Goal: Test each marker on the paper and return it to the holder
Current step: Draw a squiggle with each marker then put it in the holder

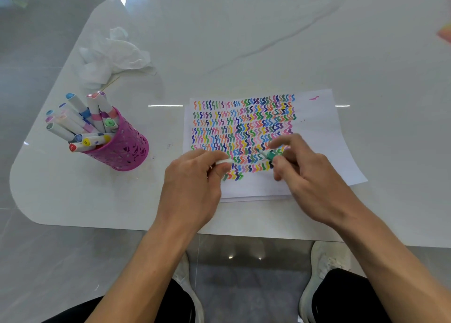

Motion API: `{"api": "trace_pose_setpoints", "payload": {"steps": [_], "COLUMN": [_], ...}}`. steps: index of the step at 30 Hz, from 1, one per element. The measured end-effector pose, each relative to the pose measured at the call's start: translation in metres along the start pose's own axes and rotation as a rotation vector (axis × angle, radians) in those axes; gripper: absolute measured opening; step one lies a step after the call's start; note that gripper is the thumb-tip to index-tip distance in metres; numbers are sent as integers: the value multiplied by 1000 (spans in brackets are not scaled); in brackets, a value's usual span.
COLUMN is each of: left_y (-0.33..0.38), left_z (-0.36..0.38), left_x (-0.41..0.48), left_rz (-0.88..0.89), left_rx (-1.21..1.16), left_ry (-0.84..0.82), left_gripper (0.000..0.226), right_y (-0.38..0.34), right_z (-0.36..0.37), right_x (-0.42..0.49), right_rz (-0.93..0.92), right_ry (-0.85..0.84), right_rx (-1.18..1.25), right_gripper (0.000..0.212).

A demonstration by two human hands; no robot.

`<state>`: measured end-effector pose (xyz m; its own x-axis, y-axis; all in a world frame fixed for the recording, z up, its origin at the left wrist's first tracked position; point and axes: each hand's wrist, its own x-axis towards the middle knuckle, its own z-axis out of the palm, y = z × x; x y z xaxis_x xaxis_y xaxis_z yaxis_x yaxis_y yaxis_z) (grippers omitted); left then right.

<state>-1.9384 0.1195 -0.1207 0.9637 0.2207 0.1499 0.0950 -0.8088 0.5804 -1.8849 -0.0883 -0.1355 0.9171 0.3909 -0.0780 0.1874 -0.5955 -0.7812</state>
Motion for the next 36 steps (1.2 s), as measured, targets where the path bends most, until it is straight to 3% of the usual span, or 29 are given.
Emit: {"api": "trace_pose_setpoints", "payload": {"steps": [12, 14, 20, 26, 36], "left_y": [-3, -4, -7, -12, -13], "left_z": [-1, 0, 2, 6, 9], "left_x": [0, -1, -2, -5, -5], "left_rz": [-60, -66, -54, -52, -32], "left_rx": [23, 30, 64, 126, 153], "left_ry": [-4, -24, -82, -122, -125], "left_gripper": [11, 13, 20, 19, 15], "right_y": [-2, -1, -5, -3, 0], "right_z": [1, 2, 15, 26, 33], "right_x": [1, 1, -4, -7, -7], "right_rz": [63, 55, 53, 51, 86], "right_ry": [-57, -50, -3, 15, 87], "right_rx": [554, 532, 406, 504, 439], "right_gripper": [42, 42, 15, 6, 23]}}
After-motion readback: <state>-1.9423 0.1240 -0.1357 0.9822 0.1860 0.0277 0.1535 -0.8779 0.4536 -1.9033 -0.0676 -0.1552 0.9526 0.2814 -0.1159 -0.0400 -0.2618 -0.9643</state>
